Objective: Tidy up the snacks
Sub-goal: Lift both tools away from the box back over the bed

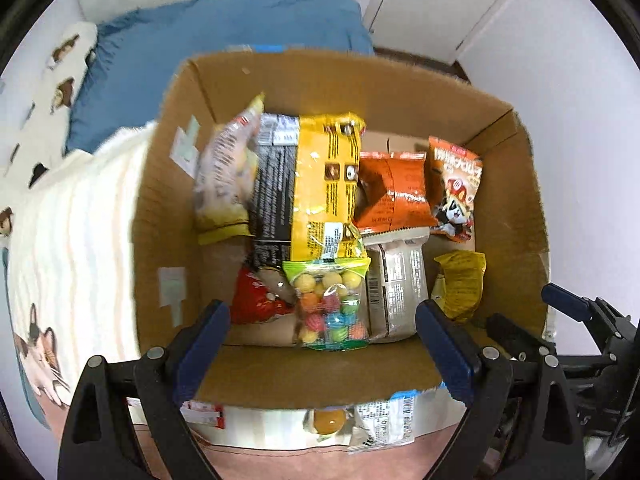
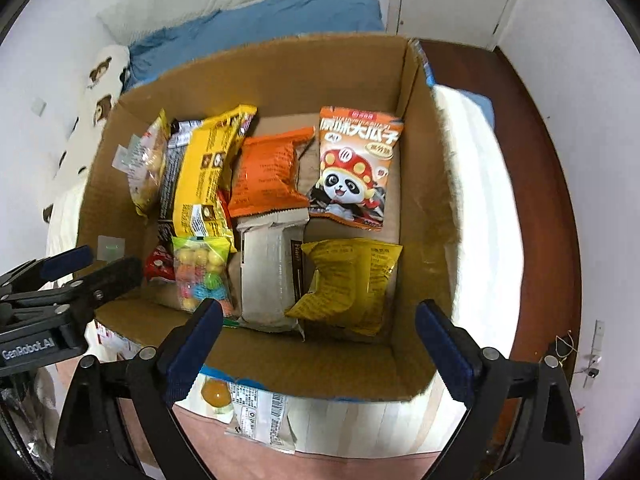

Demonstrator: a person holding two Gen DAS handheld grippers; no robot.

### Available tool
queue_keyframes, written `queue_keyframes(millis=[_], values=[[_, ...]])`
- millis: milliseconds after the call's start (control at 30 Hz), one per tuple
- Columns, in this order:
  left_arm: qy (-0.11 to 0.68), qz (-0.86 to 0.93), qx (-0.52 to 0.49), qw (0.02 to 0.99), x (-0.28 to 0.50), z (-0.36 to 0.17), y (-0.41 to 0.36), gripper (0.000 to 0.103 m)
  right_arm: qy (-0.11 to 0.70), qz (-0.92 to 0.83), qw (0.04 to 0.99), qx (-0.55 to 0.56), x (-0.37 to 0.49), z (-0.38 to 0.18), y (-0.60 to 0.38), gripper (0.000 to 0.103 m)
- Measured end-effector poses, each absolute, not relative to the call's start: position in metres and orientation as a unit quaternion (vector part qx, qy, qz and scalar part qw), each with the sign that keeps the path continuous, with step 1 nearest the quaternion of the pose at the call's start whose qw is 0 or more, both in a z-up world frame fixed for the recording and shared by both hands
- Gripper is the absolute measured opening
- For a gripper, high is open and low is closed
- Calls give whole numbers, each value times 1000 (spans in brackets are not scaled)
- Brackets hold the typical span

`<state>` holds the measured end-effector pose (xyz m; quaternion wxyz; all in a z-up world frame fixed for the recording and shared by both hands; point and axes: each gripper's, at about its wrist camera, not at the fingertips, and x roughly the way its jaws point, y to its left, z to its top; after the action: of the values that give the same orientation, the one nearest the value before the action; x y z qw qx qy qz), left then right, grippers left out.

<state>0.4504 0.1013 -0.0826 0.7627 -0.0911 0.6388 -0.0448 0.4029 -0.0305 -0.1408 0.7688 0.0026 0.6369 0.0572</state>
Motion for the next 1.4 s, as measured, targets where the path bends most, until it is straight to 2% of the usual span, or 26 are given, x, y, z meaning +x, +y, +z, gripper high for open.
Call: queue_keyframes(millis=[900,1400], values=[[446,13,-32,894,293,20,110,95,463,46,885,1,257,-28,-20,99],[406,20,-17,913,255,35,99,95,417,40,908,21,210,-4,-28,99]])
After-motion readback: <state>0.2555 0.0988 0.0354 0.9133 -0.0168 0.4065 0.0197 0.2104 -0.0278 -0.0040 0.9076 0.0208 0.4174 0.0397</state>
